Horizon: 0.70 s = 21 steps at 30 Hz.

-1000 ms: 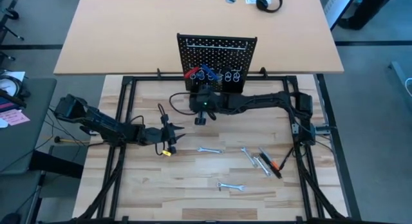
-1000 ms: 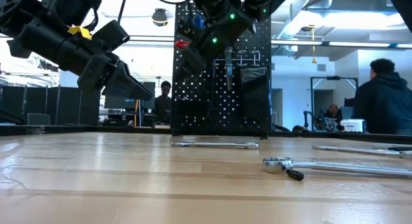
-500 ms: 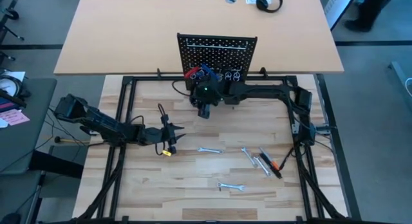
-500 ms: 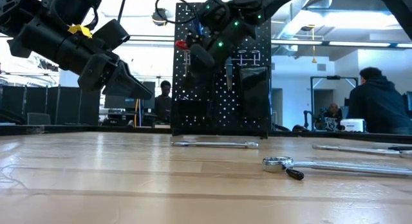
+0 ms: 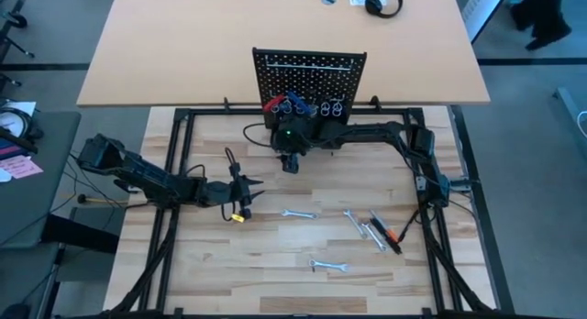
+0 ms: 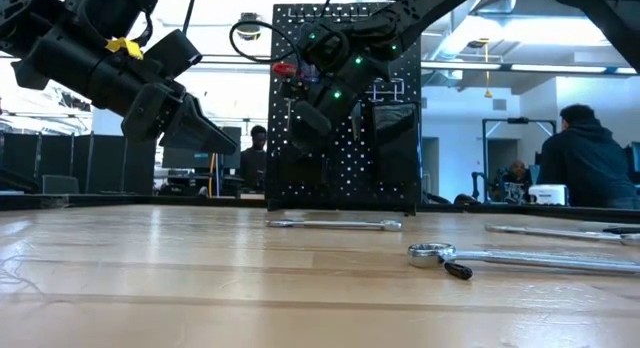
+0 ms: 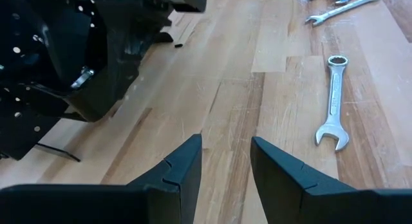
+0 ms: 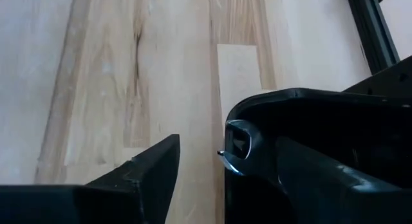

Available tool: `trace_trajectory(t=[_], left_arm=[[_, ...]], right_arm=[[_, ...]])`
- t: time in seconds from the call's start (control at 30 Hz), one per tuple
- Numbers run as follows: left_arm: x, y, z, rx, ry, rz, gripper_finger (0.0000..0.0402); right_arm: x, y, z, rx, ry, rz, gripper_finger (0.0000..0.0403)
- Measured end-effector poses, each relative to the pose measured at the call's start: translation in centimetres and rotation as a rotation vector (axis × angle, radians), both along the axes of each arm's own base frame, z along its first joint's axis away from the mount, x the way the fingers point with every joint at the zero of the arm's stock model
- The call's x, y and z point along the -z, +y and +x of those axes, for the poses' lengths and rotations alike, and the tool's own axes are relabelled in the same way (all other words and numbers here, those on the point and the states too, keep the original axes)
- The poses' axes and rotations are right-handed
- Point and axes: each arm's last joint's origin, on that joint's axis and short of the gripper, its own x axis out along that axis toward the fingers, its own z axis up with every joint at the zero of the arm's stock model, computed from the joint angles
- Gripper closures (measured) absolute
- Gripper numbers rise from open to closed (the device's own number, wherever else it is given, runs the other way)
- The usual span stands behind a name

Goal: Hang tools onto peg board
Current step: Hang the wrench on the pegboard

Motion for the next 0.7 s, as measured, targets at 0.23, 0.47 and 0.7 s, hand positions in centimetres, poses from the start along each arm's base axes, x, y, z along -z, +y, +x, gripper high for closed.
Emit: trace_trajectory(t=[0.23, 0.47, 0.7], left_arm=[[0.0, 0.0, 0.0, 0.0, 0.003, 0.0, 0.0277], [0.0, 0.0, 0.0, 0.0, 0.002, 0.0, 0.0277], [0.0, 0.0, 0.0, 0.0, 0.004, 0.001, 0.0277]], right_arm=[[-0.4, 0.5, 0.0, -0.016, -0.001, -0.003, 0.0212], [-1.3, 0.6, 0.2, -0.031, -0.003, -0.015, 0.0323], [-3.1, 1.2, 1.0, -0.03, -0.021, -0.068, 0.0344]])
